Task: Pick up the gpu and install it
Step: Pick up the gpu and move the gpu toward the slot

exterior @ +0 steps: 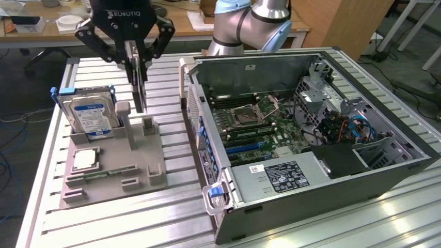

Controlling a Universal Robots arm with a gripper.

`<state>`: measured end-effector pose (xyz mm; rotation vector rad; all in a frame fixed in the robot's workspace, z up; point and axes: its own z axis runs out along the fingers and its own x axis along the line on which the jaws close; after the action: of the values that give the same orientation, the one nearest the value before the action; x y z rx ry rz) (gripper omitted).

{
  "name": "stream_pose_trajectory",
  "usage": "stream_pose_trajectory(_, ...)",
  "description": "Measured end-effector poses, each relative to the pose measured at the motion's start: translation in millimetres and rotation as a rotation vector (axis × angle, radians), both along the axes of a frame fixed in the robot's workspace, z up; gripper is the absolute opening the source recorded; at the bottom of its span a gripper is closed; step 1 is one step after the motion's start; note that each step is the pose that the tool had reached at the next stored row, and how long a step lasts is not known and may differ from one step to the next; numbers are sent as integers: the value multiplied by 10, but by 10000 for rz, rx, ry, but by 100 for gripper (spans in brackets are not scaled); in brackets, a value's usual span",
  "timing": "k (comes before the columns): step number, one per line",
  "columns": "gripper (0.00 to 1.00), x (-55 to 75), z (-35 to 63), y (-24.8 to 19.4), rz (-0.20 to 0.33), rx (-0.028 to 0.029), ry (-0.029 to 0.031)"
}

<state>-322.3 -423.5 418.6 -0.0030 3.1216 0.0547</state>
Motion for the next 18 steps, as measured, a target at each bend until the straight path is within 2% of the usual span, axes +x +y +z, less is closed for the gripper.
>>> stream_pose_trajectory(2, 27, 0, 35, 0, 1, 1, 0)
stream_pose_trajectory(9, 27, 23, 37, 0, 3, -2, 2)
stream_pose_trajectory(12, 27, 69, 36, 0, 2, -119, 1)
stream_pose_trajectory(14, 27, 83, 36, 0, -1, -267, 1)
stream_pose_trajectory(15, 27, 86, 35, 0, 0, -297, 0)
stream_pose_trajectory(18, 27, 90, 36, 0, 1, -297, 0)
